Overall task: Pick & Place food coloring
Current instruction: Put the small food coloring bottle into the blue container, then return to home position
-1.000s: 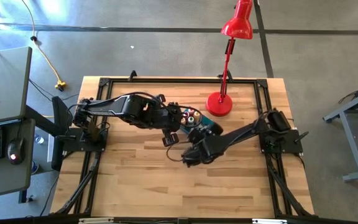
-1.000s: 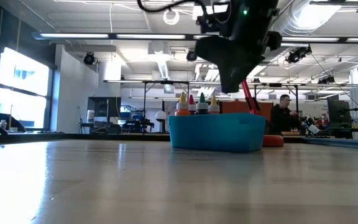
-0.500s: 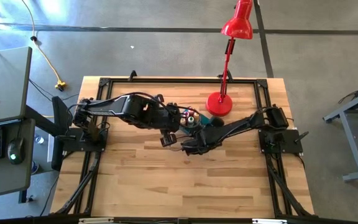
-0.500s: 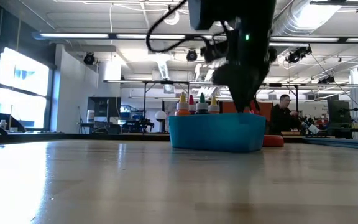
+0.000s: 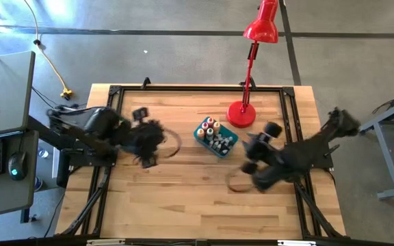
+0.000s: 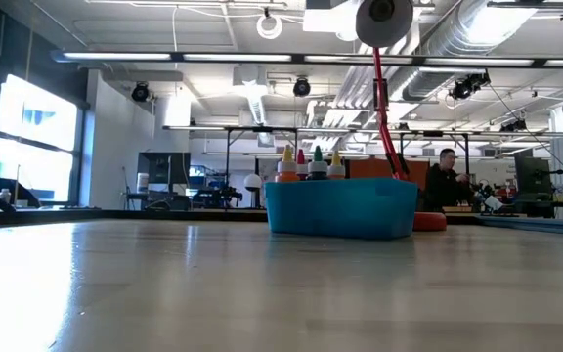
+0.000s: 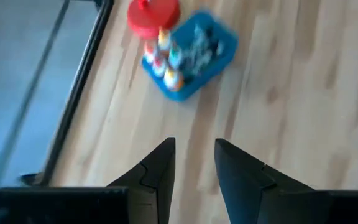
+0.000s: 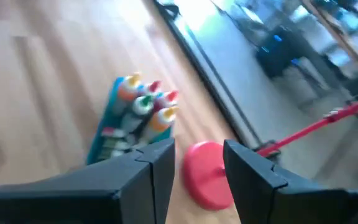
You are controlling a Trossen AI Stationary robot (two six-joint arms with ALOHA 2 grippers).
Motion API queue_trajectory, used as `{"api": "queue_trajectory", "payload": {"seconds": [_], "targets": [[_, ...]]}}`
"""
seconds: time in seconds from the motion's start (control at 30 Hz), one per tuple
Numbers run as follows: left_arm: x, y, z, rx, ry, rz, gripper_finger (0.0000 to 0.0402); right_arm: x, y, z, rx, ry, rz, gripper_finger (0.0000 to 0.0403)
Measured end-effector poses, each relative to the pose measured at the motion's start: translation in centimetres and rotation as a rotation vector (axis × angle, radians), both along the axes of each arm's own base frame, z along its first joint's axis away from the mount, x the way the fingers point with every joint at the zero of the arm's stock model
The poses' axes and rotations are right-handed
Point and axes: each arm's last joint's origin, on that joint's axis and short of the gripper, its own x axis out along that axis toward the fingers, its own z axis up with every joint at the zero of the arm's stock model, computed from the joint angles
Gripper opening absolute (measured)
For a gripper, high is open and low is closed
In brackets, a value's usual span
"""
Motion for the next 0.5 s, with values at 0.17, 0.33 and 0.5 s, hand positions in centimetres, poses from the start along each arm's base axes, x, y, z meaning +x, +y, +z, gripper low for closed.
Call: {"api": "queue_trajectory", "payload": {"seconds": [0.17, 0.33, 0.5], "targets": [[-5.2, -0.5, -4.7, 0.117, 0.023, -0.09, 0.0107, -7.1, 0.5, -4.3, 0.084, -0.139, 0.165, 0.013], [-7.9, 0.5, -11.3, 0.047, -0.194, -0.179, 0.0107, -11.3, -0.6, -11.3, 0.2, -0.378, 0.311, 0.013], [-10.1, 2.2, -16.4, 0.07, -0.415, -0.333, 0.0107, -13.3, -2.5, -16.4, 0.294, -0.534, 0.421, 0.013]]}}
